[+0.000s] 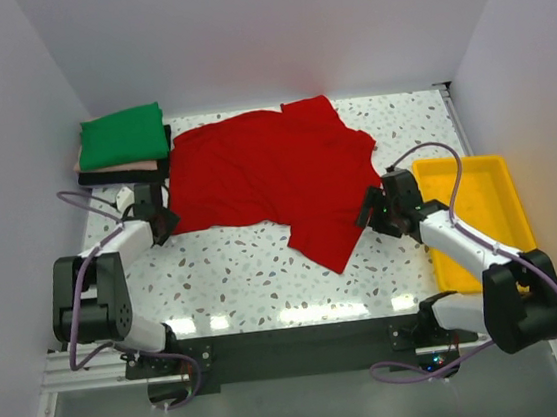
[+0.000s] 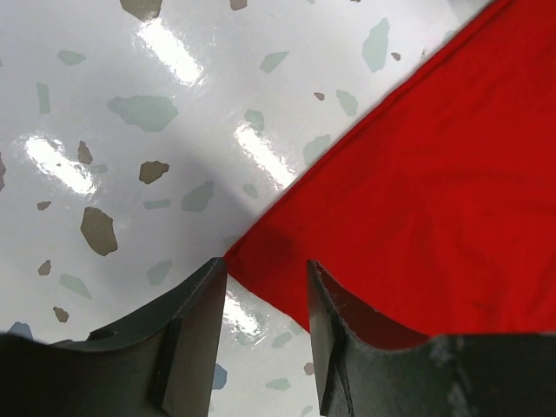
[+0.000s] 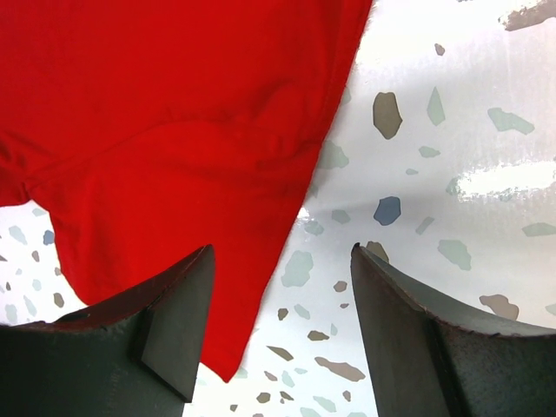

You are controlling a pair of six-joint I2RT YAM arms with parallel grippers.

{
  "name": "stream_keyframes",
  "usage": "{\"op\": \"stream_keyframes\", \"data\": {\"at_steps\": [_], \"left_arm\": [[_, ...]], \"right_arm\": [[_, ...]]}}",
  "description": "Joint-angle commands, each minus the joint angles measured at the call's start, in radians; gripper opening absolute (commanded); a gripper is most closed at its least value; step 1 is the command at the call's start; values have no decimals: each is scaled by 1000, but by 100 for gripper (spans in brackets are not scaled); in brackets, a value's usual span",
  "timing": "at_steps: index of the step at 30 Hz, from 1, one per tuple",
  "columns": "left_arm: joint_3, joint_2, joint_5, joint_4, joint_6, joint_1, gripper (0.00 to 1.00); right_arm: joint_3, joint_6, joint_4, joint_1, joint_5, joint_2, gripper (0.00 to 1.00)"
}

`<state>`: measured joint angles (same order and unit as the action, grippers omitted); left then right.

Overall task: Fold and stack the t-shirts
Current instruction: Flatten the tshirt out

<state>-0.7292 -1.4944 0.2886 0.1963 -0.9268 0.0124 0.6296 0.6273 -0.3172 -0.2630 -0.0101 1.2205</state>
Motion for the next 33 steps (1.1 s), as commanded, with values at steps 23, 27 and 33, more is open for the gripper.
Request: {"op": "stream_keyframes", "data": {"at_steps": [23, 27, 33], "left_arm": [[-99, -53, 73, 34, 20, -8, 0], [-95, -43, 78, 43, 31, -9, 0], [-101, -20, 84, 66, 51, -11, 0]], "right_arm": [[97, -2, 84, -31, -99, 177, 57], [101, 12, 104, -58, -134, 208, 51], [131, 5, 102, -59, -205, 293, 26]]}}
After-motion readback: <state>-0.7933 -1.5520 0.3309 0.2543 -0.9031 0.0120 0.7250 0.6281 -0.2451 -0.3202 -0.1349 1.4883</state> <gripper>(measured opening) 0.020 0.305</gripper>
